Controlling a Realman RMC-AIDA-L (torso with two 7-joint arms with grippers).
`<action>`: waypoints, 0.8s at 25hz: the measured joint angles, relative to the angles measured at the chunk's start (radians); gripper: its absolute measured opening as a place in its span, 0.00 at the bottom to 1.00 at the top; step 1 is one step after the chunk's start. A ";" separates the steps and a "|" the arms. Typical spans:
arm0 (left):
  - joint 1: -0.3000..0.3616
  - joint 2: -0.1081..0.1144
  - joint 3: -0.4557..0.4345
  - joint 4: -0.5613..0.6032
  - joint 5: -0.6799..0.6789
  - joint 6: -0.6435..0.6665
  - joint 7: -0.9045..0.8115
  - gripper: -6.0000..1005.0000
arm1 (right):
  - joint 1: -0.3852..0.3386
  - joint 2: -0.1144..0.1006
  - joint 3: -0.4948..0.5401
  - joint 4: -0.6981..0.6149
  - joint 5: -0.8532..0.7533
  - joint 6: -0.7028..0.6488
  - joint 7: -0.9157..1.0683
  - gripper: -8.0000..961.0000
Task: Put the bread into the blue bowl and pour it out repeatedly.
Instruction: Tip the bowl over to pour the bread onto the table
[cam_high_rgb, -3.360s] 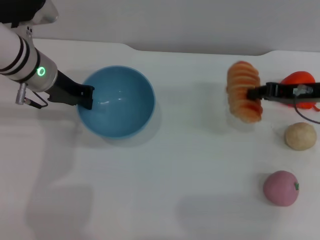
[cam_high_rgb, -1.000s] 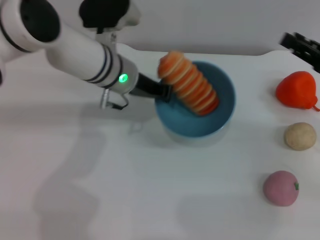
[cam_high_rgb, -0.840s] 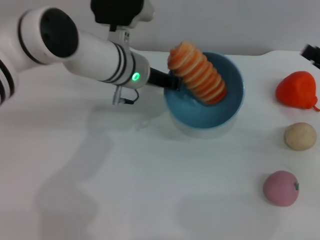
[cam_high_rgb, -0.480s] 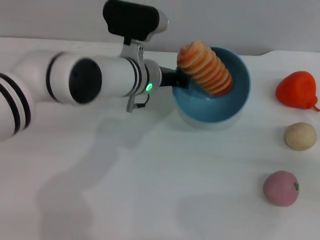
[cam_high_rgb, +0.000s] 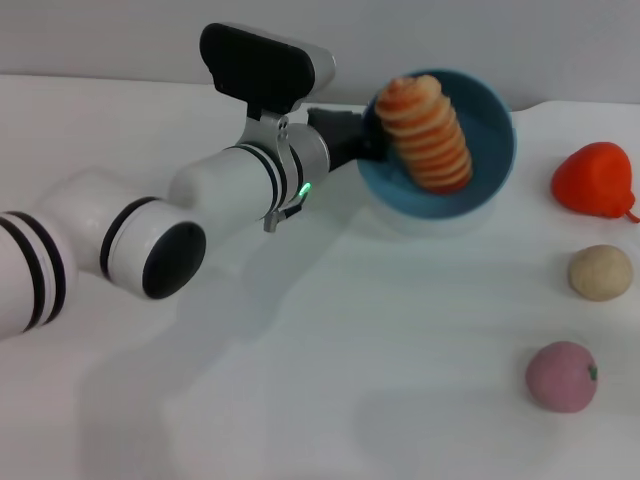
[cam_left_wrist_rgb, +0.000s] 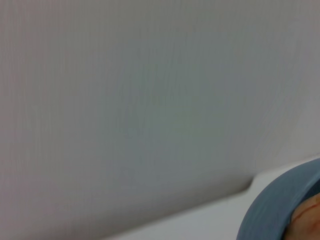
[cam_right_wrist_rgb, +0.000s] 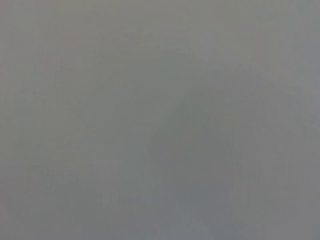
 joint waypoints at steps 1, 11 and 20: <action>0.004 0.000 0.018 0.009 0.000 0.049 0.005 0.01 | 0.000 0.000 0.002 0.006 0.000 0.000 0.000 0.55; 0.002 0.000 0.149 0.047 0.003 0.320 0.184 0.01 | 0.006 -0.003 0.030 0.078 0.000 0.017 0.011 0.55; 0.003 0.000 0.170 0.047 0.001 0.405 0.320 0.01 | 0.005 -0.006 0.029 0.119 -0.012 0.112 0.071 0.55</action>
